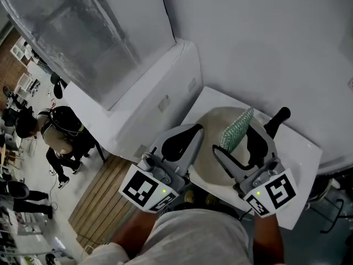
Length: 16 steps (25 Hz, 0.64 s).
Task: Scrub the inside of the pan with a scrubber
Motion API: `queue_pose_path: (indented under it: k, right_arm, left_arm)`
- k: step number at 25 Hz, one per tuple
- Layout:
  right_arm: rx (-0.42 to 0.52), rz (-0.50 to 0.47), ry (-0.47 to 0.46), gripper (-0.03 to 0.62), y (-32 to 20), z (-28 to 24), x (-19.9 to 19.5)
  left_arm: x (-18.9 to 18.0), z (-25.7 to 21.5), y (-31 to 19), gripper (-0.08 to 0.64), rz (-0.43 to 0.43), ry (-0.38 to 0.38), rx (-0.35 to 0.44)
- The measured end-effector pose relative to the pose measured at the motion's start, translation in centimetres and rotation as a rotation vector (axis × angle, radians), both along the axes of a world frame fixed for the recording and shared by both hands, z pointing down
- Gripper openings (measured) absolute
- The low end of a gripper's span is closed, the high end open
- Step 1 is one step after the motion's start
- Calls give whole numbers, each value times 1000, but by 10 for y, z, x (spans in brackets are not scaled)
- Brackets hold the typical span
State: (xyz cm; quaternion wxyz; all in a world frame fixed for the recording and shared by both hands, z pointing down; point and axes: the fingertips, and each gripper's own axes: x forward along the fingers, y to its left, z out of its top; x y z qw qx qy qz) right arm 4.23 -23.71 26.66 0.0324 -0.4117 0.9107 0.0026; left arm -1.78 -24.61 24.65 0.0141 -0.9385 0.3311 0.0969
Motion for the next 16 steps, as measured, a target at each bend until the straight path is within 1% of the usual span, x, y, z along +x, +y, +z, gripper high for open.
queue_pose_path:
  k: [16]
  right_arm:
    - [-14,-4,9,351,0,4,-1]
  left_arm:
    - [3,2,-2,15,9,-11,-4]
